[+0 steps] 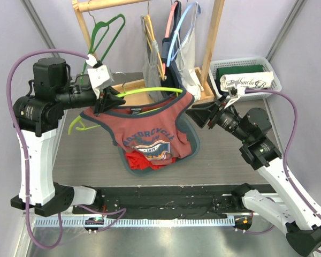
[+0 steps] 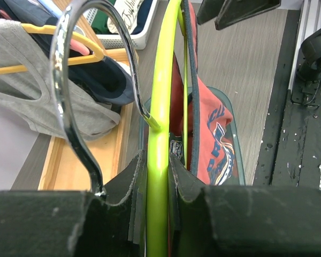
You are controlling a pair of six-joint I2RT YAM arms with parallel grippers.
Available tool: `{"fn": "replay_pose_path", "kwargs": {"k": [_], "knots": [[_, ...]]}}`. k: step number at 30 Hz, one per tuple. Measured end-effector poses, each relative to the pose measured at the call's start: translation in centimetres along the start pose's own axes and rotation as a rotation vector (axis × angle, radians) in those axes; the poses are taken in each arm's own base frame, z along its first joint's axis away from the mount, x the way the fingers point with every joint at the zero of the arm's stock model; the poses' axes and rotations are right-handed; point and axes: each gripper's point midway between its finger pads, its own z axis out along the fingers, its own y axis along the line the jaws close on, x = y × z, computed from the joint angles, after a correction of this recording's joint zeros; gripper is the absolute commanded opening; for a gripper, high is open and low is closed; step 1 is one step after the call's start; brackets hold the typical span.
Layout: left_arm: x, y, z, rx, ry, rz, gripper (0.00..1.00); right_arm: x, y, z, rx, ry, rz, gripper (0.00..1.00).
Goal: Remove the tank top from the hanger
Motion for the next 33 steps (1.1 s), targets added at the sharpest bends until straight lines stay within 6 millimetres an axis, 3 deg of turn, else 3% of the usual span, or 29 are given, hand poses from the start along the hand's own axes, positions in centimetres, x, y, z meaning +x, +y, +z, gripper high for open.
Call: {"fn": "replay_pose_path", "kwargs": {"k": [6,14,17,25,33], "knots": [[-0.1,-0.1,0.0,0.006,-0.004,-0.009,0.0,1.0,0.8,1.3,-0.082,0.001,0.115,0.48],[-0.2,-0.3,0.0,0.012,-0.009,-0.012,0.0,0.3,1.4,2.8,-0.142,-0.026,0.191,0.46],[-0.2,-0.3,0.0,0.014,-0.01,-0.012,0.0,-0.1,1.7,2.8,-0.155,-0.039,0.197,0.53],[-0.2,-0.4,0.0,0.016,-0.012,-0.012,0.0,0.7,1.1,2.9,-0.123,-0.008,0.196,0.84],[-0.4,-0.6,0.0,0.029,-0.02,-0.013,0.0,0.6,0.9,1.6,-0.085,-0.015,0.164,0.85]]}}
